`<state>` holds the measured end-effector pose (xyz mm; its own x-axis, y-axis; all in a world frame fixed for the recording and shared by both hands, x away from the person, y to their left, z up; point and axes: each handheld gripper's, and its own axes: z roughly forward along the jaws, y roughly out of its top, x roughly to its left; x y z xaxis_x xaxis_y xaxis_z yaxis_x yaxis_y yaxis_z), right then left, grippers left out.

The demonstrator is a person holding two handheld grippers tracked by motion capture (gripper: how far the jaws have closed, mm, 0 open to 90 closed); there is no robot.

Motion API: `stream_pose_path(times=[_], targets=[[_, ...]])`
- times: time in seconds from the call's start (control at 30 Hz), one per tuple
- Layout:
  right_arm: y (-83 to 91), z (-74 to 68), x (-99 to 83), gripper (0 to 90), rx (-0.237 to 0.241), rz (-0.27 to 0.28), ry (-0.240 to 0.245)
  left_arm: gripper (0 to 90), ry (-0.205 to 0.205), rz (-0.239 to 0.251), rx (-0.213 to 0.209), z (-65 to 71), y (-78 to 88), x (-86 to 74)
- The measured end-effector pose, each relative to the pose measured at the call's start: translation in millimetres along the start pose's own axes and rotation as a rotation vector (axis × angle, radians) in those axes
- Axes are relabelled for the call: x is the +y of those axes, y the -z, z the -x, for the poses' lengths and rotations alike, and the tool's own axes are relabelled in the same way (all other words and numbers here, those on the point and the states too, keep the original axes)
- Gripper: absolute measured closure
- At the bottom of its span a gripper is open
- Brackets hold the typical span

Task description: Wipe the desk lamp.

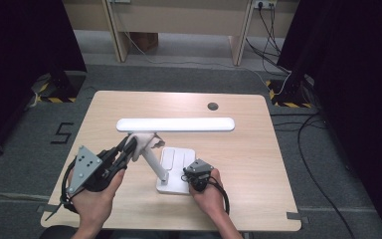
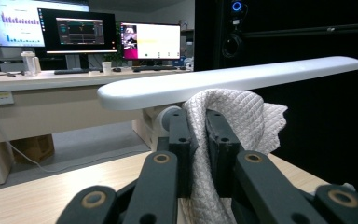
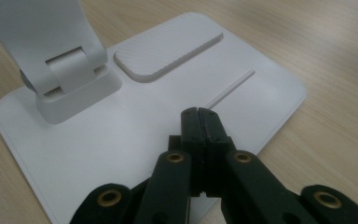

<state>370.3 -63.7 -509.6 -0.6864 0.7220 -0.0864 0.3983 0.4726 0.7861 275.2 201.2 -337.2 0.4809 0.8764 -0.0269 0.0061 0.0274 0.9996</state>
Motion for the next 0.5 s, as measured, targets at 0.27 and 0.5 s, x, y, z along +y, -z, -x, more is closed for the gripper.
stream_pose_path(times=[0.27, 0.5], targets=[[0.0, 0.2, 0.0, 90.0, 0.000, 0.000, 0.000, 82.4, 0.021, -0.026, 0.015, -0.9, -1.1, -9.6], [0.0, 0.3, 0.0, 90.0, 0.001, 0.000, 0.000, 82.4, 0.028, -0.030, 0.019, -2.5, -1.6, -11.4]])
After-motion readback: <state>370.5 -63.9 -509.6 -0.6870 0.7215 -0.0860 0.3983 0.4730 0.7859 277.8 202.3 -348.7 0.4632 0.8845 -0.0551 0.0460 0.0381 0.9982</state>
